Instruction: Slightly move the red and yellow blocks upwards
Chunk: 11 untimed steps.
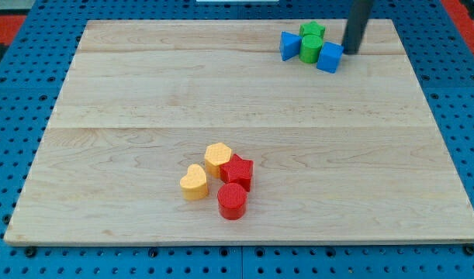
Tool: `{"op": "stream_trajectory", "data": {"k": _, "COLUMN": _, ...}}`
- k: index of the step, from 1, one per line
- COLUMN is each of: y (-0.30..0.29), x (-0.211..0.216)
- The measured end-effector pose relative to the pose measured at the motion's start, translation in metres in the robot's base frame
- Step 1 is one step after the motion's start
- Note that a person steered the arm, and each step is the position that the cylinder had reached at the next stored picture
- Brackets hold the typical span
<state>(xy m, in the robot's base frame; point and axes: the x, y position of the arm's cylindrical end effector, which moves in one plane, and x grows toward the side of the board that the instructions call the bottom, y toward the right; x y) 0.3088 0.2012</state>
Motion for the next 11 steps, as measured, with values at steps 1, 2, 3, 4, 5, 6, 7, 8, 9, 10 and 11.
{"op": "stream_trajectory", "data": {"k": 1, "y": 0.036, "x": 0.085}}
{"op": "stream_trajectory", "data": {"k": 2, "y": 0.042, "x": 0.193}}
{"op": "stream_trajectory", "data": {"k": 3, "y": 0.013, "x": 0.277}}
{"op": "stream_trajectory", "data": {"k": 4, "y": -0.062, "x": 0.297}}
{"op": "stream_trajectory", "data": {"k": 5, "y": -0.16, "x": 0.296}}
{"op": "stream_trajectory", "data": {"k": 6, "y": -0.21, "x": 0.273}}
{"op": "stream_trajectory", "data": {"k": 7, "y": -0.215, "x": 0.237}}
{"op": "stream_trajectory", "data": {"k": 8, "y": -0.225, "x": 0.2}}
{"op": "stream_trajectory", "data": {"k": 9, "y": -0.224, "x": 0.199}}
{"op": "stream_trajectory", "data": {"k": 10, "y": -0.189, "x": 0.212}}
{"op": "stream_trajectory", "data": {"k": 11, "y": -0.19, "x": 0.254}}
